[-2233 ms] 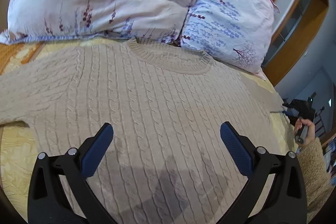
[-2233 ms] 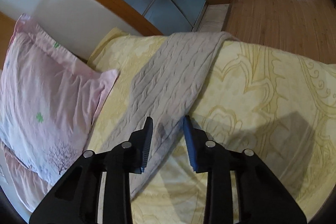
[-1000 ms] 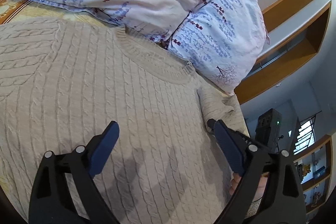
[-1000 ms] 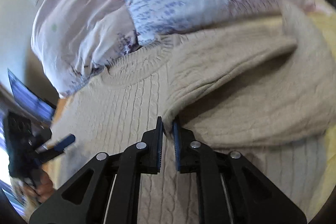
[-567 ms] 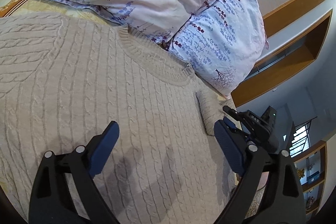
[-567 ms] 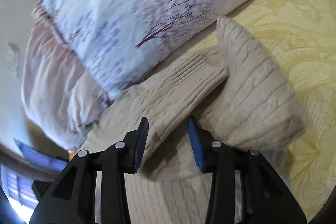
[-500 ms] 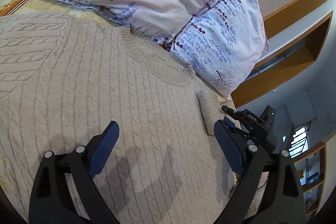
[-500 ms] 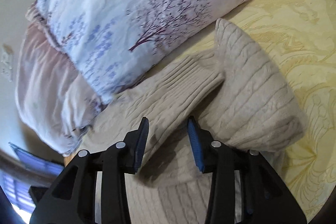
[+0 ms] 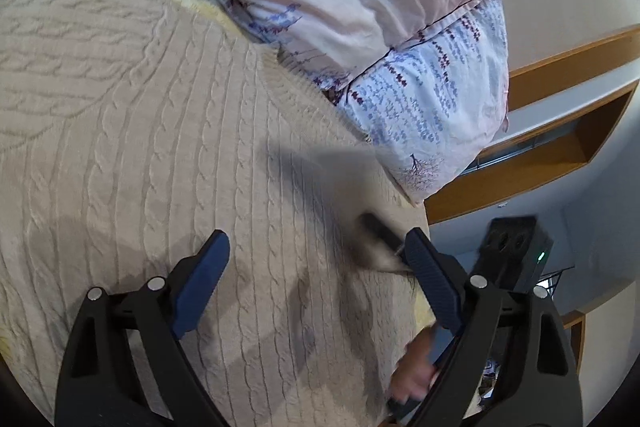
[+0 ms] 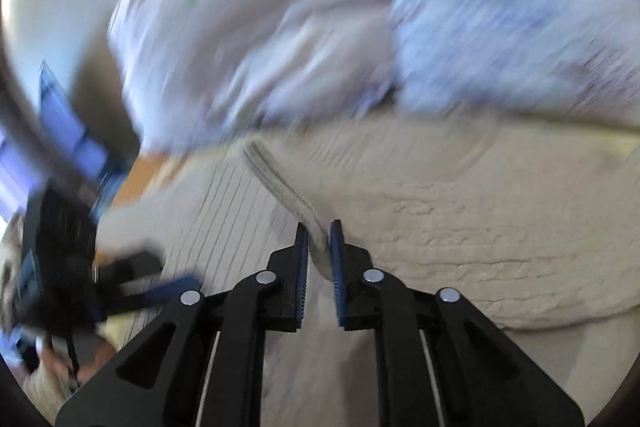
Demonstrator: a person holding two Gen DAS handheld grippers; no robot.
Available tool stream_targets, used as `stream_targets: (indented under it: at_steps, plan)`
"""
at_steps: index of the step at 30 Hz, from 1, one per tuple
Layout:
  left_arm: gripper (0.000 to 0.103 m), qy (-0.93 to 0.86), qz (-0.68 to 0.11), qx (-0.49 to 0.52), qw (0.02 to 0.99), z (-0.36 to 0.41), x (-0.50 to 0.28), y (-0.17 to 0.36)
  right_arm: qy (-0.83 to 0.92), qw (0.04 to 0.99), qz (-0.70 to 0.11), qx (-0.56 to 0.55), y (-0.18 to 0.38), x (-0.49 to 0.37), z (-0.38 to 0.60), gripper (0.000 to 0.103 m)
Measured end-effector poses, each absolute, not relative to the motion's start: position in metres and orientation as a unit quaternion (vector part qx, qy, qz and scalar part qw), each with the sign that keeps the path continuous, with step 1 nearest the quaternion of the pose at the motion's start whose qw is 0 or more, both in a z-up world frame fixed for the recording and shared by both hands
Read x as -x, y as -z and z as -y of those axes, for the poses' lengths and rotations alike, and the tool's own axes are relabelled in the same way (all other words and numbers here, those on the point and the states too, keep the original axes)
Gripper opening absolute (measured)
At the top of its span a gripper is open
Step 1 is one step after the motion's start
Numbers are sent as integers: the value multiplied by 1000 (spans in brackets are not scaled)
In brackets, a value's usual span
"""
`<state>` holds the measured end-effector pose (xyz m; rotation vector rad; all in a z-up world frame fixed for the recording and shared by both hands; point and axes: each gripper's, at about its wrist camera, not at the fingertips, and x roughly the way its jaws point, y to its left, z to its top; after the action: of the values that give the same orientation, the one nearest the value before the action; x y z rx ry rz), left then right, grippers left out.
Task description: Fold small clothes
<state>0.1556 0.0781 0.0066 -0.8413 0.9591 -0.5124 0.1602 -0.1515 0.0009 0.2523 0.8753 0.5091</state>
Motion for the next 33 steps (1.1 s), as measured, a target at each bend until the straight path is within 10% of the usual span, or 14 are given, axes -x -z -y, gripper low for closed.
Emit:
stream_targets:
  at_steps: [5,15,19,26,31,33]
  plan:
    - [76,240,-462,402,753,-65,-163,-3,-228,851,-408,-240,3,-128,213,51]
    - [51,198,-503,390,746,-40,-187,11,-104,783,-349,-504,38,-95,392,52]
    - [9,197,-501,366,759,-35,-209,10,-97,761,-334,-547,55,-99,408,52]
    - [7,183,-441,294,828,-50,-232,-33,-90,766,-312,-555,56,-112,400,51]
    - [8,157,-449,273,836,-77,-232,-25,-67,787,-312,-528,58,-116,392,38]
    - [8,154,-463,267,831,-79,-229,-14,-54,799,-312,-512,57,-117,389,12]
